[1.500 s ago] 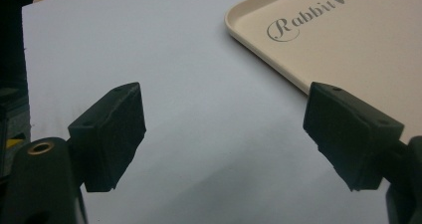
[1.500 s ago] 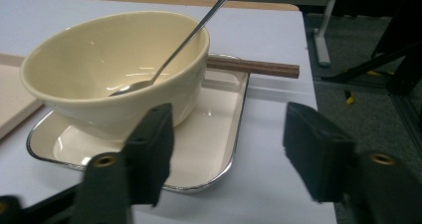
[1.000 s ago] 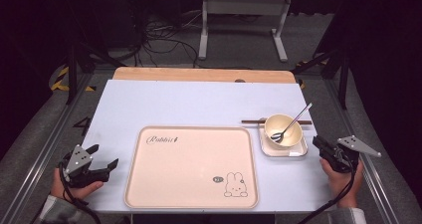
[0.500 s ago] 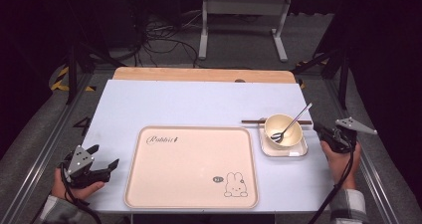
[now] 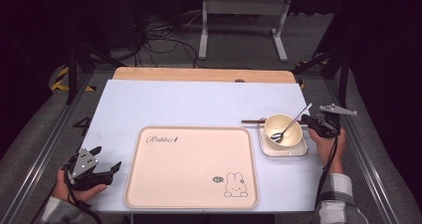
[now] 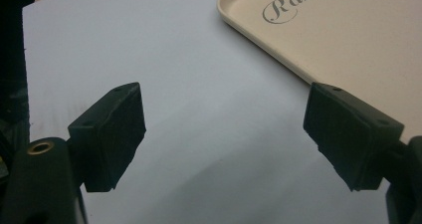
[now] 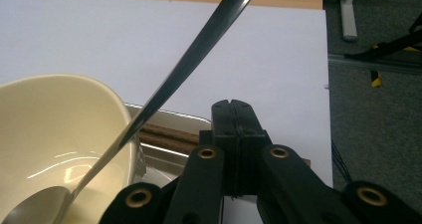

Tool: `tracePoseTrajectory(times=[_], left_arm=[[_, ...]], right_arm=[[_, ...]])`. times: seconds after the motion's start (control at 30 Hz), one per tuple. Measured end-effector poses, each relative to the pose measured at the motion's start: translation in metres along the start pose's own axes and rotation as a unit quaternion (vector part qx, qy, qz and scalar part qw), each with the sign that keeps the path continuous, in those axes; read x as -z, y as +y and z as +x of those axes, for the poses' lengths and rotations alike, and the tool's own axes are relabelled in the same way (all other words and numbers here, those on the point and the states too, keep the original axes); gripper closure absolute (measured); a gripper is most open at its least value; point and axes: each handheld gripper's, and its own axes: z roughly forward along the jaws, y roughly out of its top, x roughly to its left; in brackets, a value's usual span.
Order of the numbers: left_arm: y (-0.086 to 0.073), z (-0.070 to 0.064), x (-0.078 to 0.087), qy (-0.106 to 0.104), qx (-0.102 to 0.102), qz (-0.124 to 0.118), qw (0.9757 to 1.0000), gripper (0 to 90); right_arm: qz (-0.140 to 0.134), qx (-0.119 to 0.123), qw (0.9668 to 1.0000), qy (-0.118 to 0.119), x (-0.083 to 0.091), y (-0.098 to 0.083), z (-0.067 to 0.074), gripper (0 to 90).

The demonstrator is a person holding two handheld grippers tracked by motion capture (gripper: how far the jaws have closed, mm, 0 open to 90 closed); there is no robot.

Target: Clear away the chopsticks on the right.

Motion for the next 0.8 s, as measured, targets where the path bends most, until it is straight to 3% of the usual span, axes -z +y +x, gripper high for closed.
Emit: tracePoseTrajectory(times=[0.13,0.43,0.57,0.8], left_arm=[[0.0,0.0,-0.001,0.001,-0.001,0.001,1.0,17.5],[0.0,-0.001,-0.002,-0.001,-0.007,0.005,1.0,17.5],[0.0,-0.001,-0.002,-0.005,-0.009,0.009,0.9999,17.6],[0.001,-0.003,-0.003,-0.008,-0.017,0.013,0.9997,17.5]], right_arm=[[0.001,-0.018,0.9998,0.006,-0.006,-0.003,-0.003,90.0],[0.017,-0.007,0.9998,-0.005,-0.017,-0.002,-0.002,90.0],[0.011,-0.028,0.9995,0.007,-0.019,-0.006,-0.005,90.0],[0.024,-0.024,0.9992,0.02,-0.019,-0.008,-0.005,90.0]])
